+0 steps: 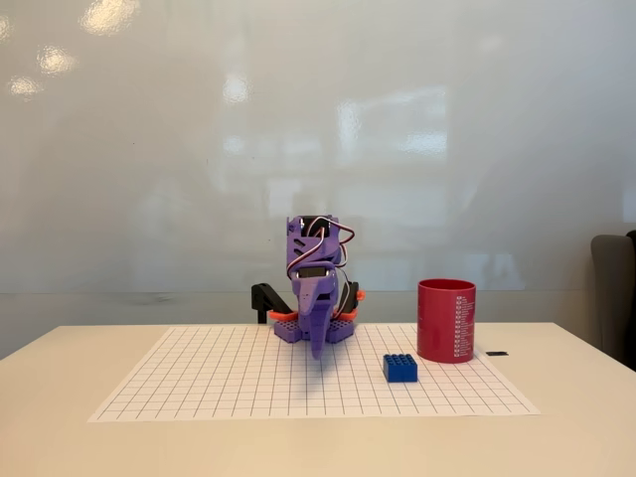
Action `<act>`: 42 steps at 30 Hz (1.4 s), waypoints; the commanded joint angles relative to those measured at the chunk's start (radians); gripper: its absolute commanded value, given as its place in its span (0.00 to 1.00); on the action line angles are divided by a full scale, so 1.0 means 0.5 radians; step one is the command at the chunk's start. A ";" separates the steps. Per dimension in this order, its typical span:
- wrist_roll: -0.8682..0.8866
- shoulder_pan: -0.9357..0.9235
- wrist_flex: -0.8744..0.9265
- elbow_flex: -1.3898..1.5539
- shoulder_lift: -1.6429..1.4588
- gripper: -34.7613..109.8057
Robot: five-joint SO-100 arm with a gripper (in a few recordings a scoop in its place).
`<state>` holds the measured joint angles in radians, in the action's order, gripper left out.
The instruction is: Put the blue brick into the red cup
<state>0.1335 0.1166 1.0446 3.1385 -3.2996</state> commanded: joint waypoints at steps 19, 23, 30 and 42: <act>-0.107 0.040 -0.104 -0.120 -0.006 0.24; -0.107 0.043 -0.117 -0.129 0.028 0.24; -0.150 0.095 -0.301 -0.273 0.568 0.24; -0.279 0.021 -0.347 -1.040 2.092 0.24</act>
<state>0.0138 0.1350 0.8437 2.7627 -2.3838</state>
